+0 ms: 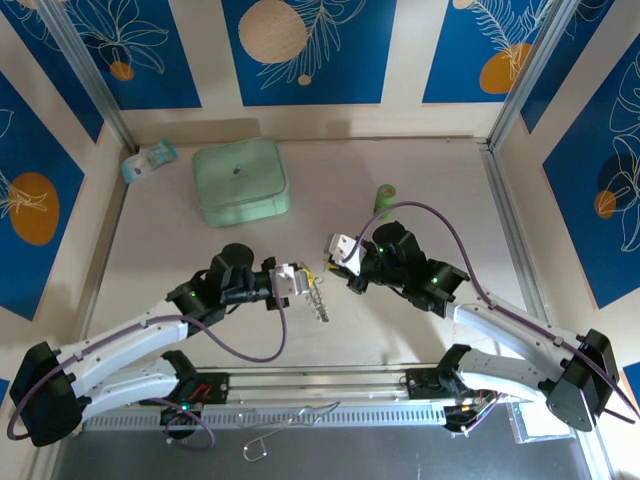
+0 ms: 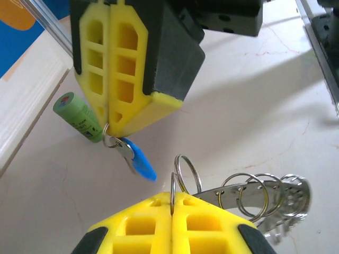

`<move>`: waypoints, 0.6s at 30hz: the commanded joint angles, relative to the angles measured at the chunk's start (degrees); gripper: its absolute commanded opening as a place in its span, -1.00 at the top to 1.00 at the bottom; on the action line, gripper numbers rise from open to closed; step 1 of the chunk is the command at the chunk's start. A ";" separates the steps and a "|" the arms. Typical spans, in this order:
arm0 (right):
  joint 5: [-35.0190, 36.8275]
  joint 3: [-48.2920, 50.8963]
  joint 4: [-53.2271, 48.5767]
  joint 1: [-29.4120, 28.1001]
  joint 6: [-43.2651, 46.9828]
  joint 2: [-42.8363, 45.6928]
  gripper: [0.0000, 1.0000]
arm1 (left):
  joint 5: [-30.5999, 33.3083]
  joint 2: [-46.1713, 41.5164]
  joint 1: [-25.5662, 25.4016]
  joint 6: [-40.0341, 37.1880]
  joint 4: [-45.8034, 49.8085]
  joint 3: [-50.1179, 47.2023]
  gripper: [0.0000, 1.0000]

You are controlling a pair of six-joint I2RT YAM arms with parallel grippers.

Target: Put the keys on the keyring

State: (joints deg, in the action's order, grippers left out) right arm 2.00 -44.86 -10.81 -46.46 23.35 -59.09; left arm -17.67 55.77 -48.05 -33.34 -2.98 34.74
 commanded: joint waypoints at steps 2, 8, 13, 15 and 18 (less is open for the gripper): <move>-4.47 -1.82 -2.46 -1.23 2.82 -0.94 1.00 | 2.24 -0.57 -0.29 -0.96 -5.08 0.68 1.00; -9.78 -2.58 -8.20 -2.13 3.04 -0.51 1.00 | 2.91 0.26 -0.27 5.20 -5.64 1.45 1.00; -13.07 -1.87 -7.09 -2.58 2.49 0.99 1.00 | 3.67 1.88 -0.29 7.91 -3.28 3.35 1.00; -11.00 -1.52 -6.25 -2.49 2.67 1.08 1.00 | 3.61 2.23 -0.29 9.00 -2.88 3.81 1.00; -1.30 -1.14 -2.92 -2.47 1.34 0.27 1.00 | 3.47 2.59 -0.29 11.27 -2.12 4.74 1.00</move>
State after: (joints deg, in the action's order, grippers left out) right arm -5.50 -45.65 -16.62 -48.75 25.47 -59.05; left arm -14.28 58.48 -48.14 -25.45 -4.64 36.51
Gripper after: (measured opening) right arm 0.063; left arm 0.056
